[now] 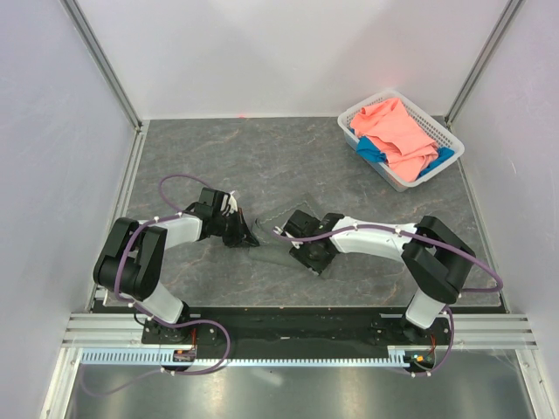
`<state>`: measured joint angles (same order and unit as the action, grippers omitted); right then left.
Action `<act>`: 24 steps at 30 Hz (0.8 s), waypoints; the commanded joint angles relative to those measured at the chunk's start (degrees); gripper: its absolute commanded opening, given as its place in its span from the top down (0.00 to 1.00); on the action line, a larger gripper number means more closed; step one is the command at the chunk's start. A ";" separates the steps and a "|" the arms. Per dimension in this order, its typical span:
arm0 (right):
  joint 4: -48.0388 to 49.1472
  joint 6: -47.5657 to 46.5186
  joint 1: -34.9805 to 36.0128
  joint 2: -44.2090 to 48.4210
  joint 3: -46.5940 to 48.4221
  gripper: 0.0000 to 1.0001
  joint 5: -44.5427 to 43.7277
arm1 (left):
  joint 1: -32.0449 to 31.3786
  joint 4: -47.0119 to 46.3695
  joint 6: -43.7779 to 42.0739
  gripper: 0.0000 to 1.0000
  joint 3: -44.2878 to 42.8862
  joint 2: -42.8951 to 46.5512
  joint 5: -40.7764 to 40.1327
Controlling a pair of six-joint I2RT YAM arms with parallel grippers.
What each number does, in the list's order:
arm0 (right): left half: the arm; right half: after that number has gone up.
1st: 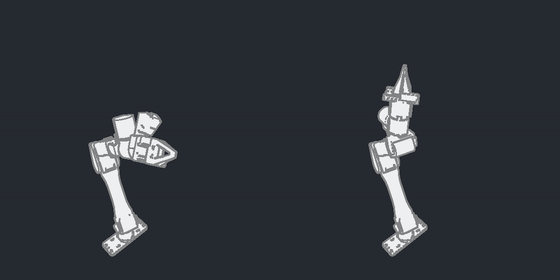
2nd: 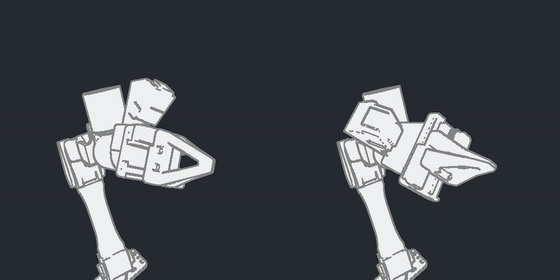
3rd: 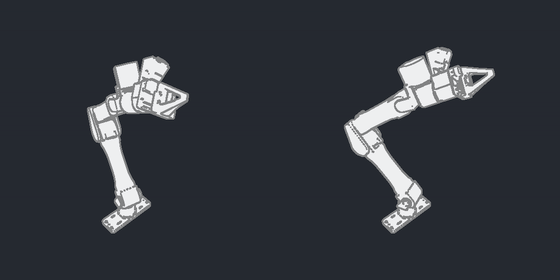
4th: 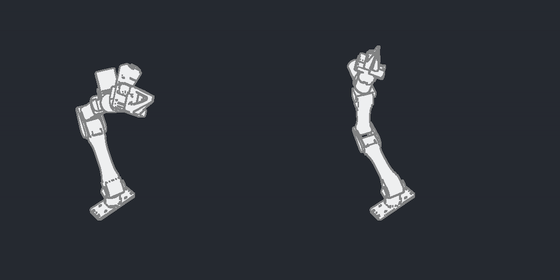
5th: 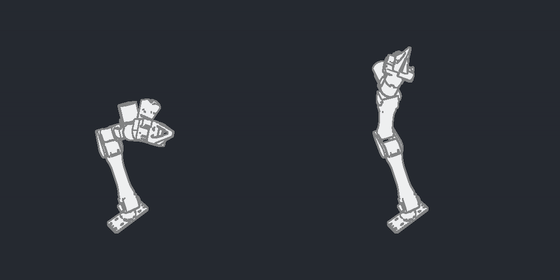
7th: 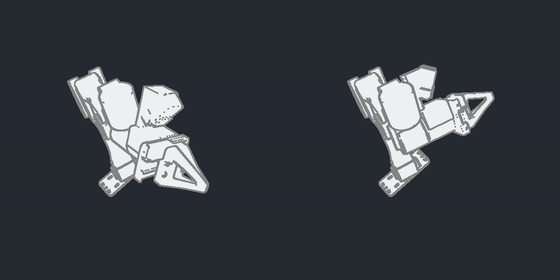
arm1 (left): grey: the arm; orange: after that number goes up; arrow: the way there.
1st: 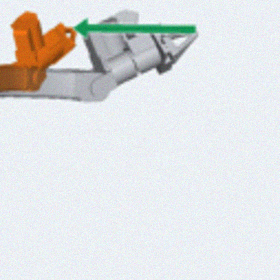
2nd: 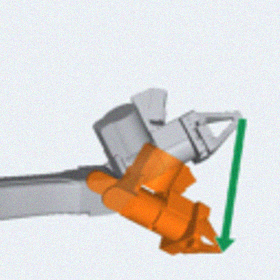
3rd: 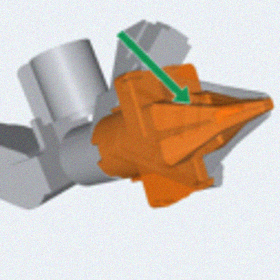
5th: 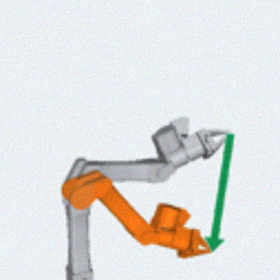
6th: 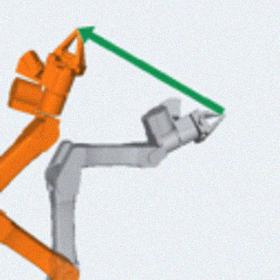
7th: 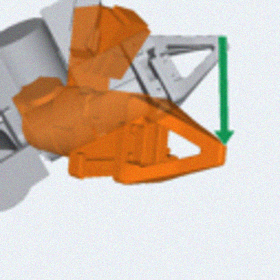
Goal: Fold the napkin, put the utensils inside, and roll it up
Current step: Roll the napkin with the utensil
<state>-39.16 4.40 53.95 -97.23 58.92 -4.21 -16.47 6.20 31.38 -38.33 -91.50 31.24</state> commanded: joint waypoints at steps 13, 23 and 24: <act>-9.00 -3.61 -2.27 0.37 0.93 0.51 -0.88 | 0.56 3.82 -4.13 0.98 -0.08 -0.96 -4.70; -11.39 -8.70 -0.43 5.21 13.24 0.26 -2.91 | 0.56 3.74 -3.95 0.98 -0.17 -1.22 -4.09; -9.21 -10.02 0.70 5.38 13.68 0.26 -2.30 | 0.56 3.82 -3.95 0.98 -0.17 -1.39 -4.00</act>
<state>-49.80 -1.43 52.34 -95.81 67.13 -5.26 -16.45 7.14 31.29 -38.41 -91.50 31.64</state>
